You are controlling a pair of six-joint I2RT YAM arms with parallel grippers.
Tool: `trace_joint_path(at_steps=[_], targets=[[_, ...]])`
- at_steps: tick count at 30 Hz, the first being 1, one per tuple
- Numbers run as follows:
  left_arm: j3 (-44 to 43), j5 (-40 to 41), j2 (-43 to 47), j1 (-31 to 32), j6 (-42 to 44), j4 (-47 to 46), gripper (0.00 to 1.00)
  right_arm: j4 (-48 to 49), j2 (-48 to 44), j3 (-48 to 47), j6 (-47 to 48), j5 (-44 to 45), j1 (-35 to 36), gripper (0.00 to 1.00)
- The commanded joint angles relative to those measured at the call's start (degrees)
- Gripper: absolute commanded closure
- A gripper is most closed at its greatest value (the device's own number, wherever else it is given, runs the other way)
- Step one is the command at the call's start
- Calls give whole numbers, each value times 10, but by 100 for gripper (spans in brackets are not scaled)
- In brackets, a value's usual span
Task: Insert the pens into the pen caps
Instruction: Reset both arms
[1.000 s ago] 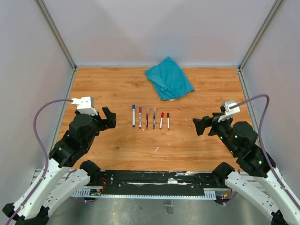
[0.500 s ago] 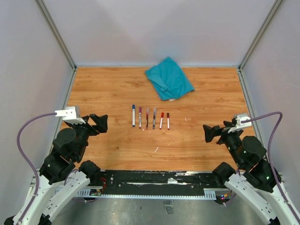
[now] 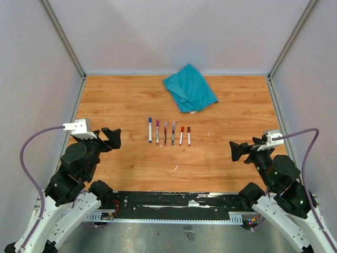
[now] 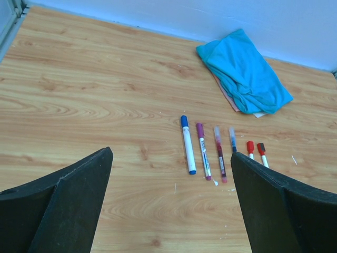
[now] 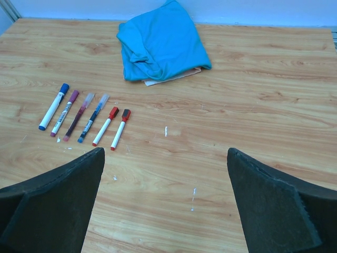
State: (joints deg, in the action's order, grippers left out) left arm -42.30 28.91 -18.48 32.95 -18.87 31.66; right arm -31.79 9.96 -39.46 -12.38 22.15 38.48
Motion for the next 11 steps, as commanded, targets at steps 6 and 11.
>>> trace_joint_path(at_steps=[6, 11], targets=[[4, 12, -6, -5, 11, -8, 0, 7, 3, 6, 3, 2, -4, 1], [4, 13, -7, -4, 13, -9, 0, 6, 10, 4, 4, -6, -4, 1]])
